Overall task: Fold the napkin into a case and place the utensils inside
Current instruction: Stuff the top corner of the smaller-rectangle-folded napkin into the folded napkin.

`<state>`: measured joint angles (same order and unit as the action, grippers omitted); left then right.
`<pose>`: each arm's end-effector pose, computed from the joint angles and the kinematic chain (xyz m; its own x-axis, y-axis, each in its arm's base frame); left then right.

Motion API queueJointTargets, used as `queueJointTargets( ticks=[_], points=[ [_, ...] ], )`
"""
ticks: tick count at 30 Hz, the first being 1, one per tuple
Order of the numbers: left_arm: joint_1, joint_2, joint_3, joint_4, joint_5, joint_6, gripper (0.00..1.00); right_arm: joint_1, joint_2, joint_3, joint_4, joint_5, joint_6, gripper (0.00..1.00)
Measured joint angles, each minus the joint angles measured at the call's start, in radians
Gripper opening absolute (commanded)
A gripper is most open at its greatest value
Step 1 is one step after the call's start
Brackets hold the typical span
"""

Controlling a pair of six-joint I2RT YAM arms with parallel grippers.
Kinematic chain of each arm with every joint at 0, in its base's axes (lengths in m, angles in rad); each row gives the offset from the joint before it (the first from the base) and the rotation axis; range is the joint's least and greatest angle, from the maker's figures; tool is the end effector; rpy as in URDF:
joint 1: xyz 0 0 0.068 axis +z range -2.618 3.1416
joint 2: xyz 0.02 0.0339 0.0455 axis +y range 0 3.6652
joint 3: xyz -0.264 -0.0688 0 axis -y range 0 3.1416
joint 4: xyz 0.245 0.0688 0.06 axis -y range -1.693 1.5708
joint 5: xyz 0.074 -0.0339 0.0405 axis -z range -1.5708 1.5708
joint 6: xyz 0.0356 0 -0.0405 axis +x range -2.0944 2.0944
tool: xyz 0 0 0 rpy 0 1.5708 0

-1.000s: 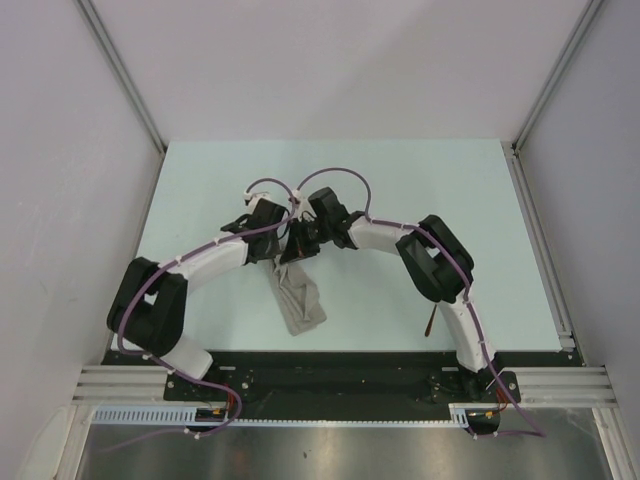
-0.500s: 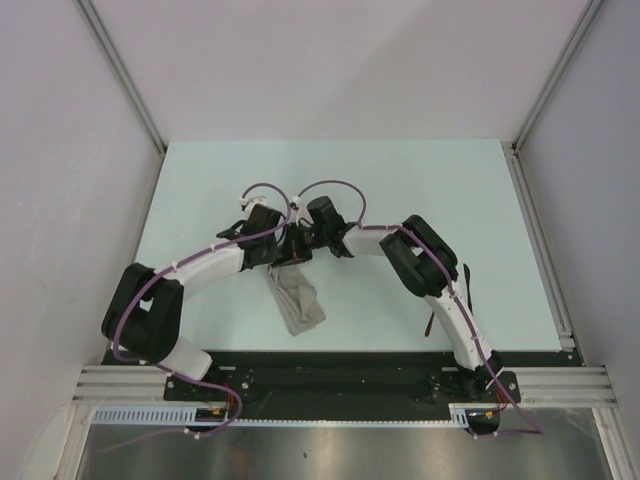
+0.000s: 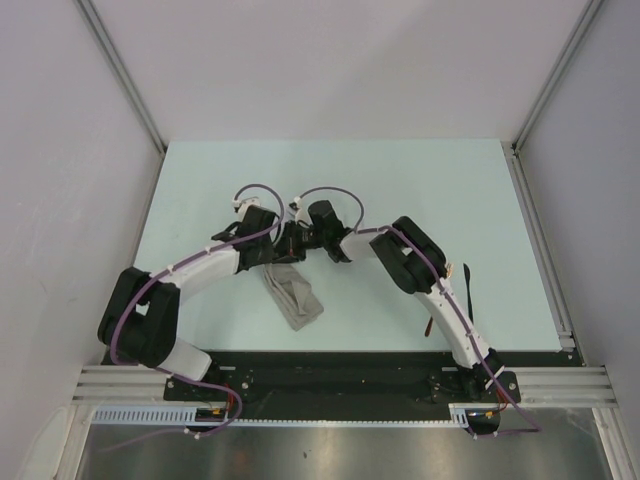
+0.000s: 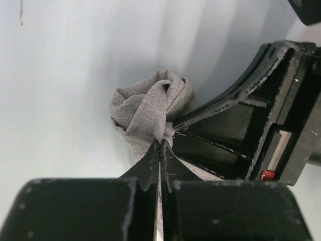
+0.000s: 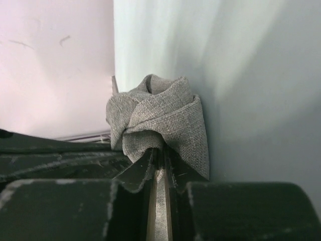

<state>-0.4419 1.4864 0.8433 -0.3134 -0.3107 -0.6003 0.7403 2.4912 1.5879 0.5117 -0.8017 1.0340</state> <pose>0.2686 -0.1150 0.1895 -0.7496 -0.2404 -0.6167 -0.2127 0.9698 -0.1194 0.3668 0.3697 0.0804 -0.9686 -0.0754 -0.2370 -0.2485 0.2547 0.9345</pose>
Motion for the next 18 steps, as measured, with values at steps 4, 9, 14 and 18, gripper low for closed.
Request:
queueJointTargets(
  ticks=[4,9,14,18],
  points=[
    [0.031,0.000,0.000,-0.012,0.009,-0.014,0.00,0.005,-0.014,0.005,-0.050,0.009,-0.072,0.27],
    [0.073,-0.003,-0.008,-0.011,0.015,-0.031,0.00,0.001,-0.062,0.005,-0.156,0.011,-0.172,0.33],
    [0.098,-0.016,-0.032,-0.014,0.027,-0.032,0.00,-0.008,-0.097,-0.004,-0.233,0.010,-0.233,0.33],
    [0.101,-0.022,-0.032,-0.014,0.029,-0.032,0.00,-0.021,-0.111,-0.007,-0.249,0.009,-0.249,0.32]
  ],
)
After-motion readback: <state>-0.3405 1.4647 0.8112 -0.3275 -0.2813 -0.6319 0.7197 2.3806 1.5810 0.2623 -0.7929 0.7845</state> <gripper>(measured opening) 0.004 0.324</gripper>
